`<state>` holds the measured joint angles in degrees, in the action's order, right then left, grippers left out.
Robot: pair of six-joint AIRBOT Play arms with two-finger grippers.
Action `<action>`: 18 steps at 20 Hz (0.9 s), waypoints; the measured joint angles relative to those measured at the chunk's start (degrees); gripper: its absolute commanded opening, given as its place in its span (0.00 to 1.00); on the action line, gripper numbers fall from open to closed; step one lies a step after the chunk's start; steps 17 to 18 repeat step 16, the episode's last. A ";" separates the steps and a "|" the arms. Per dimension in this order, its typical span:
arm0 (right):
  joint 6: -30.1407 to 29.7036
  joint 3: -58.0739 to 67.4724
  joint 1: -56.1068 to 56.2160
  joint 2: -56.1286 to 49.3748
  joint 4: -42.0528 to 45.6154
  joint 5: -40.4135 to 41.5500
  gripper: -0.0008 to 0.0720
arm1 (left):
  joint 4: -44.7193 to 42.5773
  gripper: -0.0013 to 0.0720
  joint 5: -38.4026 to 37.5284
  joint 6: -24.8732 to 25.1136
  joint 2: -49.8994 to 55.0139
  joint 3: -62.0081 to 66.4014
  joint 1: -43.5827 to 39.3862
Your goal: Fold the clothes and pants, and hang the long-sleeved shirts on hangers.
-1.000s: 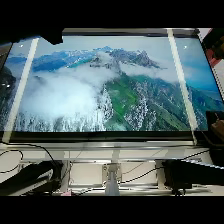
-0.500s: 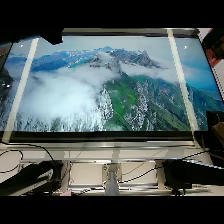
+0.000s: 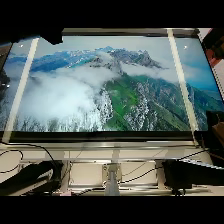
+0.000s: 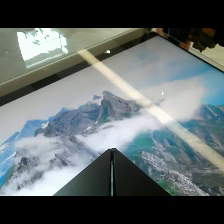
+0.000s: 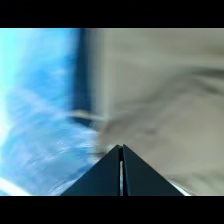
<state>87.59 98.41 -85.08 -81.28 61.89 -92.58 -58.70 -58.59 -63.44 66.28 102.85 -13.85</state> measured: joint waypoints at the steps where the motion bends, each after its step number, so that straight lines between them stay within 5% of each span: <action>1: -1.22 0.96 2.93 -0.02 -1.75 0.90 0.05 | 0.00 0.04 0.00 0.00 0.00 0.00 0.00; 6: -4.70 10.43 24.11 -0.02 -3.52 3.72 0.05 | 0.02 0.04 0.02 0.00 0.00 0.00 0.00; 12: -5.70 18.67 51.04 0.68 15.72 4.15 0.05 | 0.02 0.04 0.02 0.00 0.00 0.00 0.00; 18: -5.81 19.58 59.39 0.98 22.27 3.69 0.05 | 0.02 0.04 0.00 0.00 0.00 0.00 0.00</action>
